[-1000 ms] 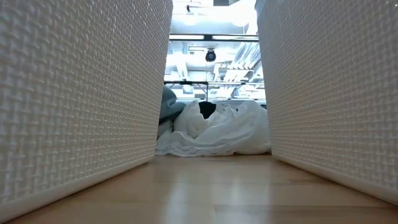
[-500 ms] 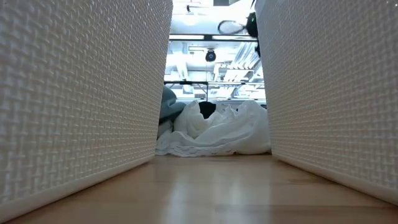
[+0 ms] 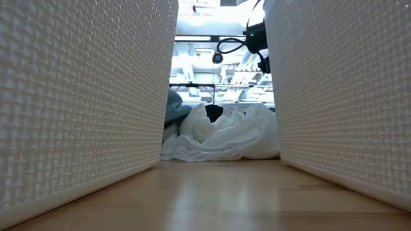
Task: Sort clothes
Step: Put the dark blue pants into the right white laundry bin
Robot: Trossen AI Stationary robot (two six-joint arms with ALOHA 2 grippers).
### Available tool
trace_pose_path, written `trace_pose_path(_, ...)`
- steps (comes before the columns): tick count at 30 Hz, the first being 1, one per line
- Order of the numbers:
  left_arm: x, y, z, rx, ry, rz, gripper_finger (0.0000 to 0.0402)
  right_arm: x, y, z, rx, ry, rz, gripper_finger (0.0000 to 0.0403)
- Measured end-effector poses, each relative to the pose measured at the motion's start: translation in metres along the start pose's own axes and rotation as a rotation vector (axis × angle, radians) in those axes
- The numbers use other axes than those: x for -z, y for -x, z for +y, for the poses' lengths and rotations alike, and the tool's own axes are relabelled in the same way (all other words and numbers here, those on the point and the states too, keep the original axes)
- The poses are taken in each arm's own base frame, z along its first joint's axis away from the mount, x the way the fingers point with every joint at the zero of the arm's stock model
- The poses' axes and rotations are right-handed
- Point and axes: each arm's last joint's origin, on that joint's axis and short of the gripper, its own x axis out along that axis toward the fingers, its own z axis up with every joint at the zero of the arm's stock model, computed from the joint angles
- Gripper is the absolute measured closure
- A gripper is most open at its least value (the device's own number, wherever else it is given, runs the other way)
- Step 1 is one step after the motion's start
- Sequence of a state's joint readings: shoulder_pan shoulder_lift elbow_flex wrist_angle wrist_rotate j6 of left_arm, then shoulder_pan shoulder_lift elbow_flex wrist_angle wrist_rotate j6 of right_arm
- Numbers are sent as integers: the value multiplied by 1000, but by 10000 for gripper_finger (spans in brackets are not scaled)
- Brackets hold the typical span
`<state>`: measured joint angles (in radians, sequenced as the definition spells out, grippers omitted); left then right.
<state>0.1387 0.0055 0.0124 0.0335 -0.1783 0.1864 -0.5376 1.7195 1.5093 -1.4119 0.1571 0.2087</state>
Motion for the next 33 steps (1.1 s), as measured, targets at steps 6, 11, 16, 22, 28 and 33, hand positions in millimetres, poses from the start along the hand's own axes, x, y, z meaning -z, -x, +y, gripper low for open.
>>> trace_pose_path(6, 0, 0, 0, 0, 0, 0, 402, 12, 7, 13, 20, 16, 38, 140)
trace_pose_path(11, 0, 0, 0, 0, 0, 1, 401, 19, 12, 32, 148, 100, -15, 158)
trace_pose_path(16, 0, 0, 0, 0, 0, 1, 402, 24, -6, 37, 171, 124, 24, 173)
trace_pose_path(22, 0, 0, 0, 0, 0, 1, 401, 35, -41, 36, 264, 140, 97, 211)
trace_pose_path(28, 0, 0, 0, 0, 0, 1, 401, 40, -58, 37, 265, 131, 107, 334)
trace_pose_path(33, 0, 0, 0, 0, 0, 1, 402, 40, -27, 31, 288, 31, -33, 386)
